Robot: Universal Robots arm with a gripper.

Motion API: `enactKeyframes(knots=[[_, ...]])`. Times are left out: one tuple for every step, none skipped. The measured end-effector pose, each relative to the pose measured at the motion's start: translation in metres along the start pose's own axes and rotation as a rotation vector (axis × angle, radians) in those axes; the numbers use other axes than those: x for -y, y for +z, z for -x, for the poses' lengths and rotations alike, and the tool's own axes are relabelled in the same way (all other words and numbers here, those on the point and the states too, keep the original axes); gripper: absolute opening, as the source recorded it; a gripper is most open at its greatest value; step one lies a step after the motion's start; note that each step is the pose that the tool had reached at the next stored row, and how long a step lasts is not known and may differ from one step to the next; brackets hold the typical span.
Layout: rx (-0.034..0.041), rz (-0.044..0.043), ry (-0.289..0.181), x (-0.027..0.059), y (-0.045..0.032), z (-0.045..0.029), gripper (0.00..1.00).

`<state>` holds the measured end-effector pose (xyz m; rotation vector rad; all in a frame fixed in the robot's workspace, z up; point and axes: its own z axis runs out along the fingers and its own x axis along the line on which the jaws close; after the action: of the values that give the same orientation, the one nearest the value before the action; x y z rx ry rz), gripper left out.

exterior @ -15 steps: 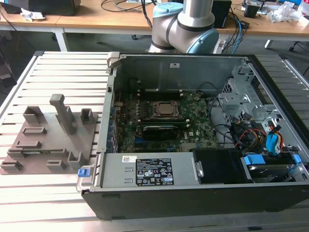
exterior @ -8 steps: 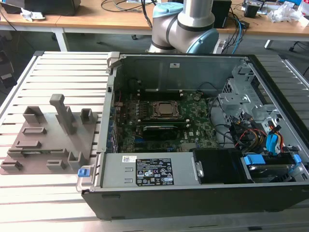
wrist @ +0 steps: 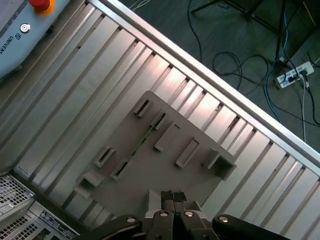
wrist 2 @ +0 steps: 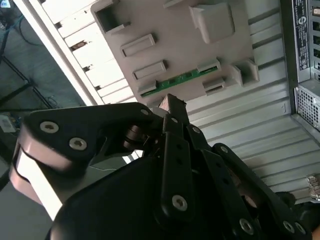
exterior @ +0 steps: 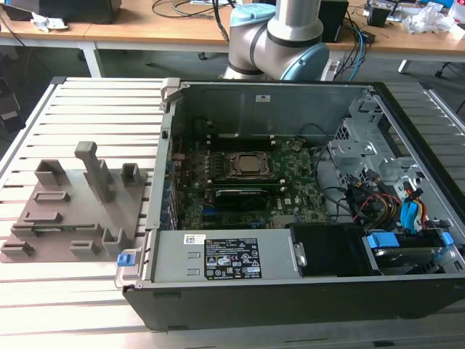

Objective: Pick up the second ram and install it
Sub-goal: 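Pick up the second ram and move it above second insertion slot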

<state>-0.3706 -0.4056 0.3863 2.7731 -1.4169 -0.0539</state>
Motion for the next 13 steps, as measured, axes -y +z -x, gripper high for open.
enactKeyframes(knots=[[0.0012,-0.0006,0.032,0.0000,0.0003,0.0000,0.11],[0.0022,-0.0011,0.057,0.0000,0.0005,0.0000,0.11],[0.0031,-0.0015,0.079,0.0000,0.0007,0.0000,0.11],[0.0037,-0.0017,0.093,0.0000,0.0008,0.0000,0.11],[0.0052,-0.0024,0.131,0.0000,0.0012,0.0000,0.11],[0.0067,-0.0031,0.170,0.0001,0.0015,0.0000,0.11],[0.0071,-0.0033,0.182,0.0001,0.0016,0.0000,0.11],[0.0076,-0.0035,0.194,0.0001,0.0017,-0.0001,0.11],[0.0086,-0.0040,0.218,0.0001,0.0020,0.0000,0.11],[0.0099,-0.0046,0.251,0.0001,0.0024,-0.0001,0.11],[0.0110,-0.0051,0.279,0.0001,0.0027,-0.0001,0.11],[0.0118,-0.0056,0.301,0.0001,0.0030,-0.0001,0.11],[0.0123,-0.0057,0.314,0.0001,0.0031,-0.0001,0.11]])
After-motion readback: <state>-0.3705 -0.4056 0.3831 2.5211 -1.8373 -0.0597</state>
